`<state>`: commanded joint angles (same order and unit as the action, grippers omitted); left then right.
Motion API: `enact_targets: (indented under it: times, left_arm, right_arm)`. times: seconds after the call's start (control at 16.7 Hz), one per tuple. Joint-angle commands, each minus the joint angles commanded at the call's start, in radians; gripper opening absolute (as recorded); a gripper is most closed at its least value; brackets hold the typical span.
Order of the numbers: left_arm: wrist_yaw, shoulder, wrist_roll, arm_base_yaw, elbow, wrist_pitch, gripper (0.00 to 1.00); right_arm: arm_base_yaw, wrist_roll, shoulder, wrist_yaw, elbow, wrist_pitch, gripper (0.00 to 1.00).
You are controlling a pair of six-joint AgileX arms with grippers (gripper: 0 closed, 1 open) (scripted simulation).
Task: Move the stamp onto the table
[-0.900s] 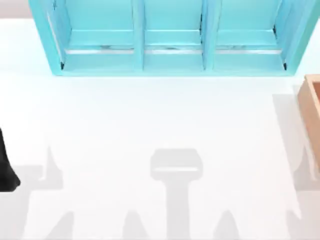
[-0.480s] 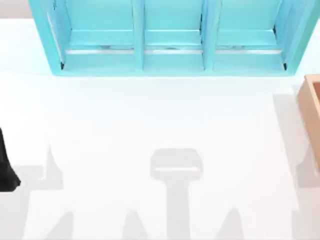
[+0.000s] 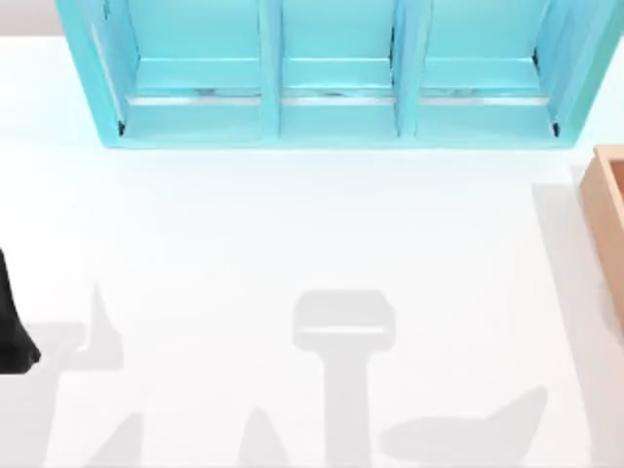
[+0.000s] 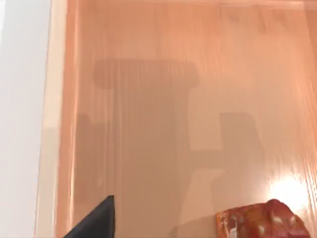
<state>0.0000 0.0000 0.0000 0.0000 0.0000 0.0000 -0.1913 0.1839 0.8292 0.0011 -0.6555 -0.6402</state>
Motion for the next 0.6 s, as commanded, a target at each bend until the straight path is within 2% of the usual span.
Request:
enact_targets:
  times: [0.36,0.6]
  left_arm:
    - [0.0,0.0,0.0,0.0,0.0,0.0,1.0]
    - [0.0,0.0,0.0,0.0,0.0,0.0,1.0]
  right_arm:
    - [-0.109,0.105,0.513,-0.002,-0.378,-0.375,1.0]
    - [-0.154,0.15,0.725,-0.003,-0.538,-0.525,1.0]
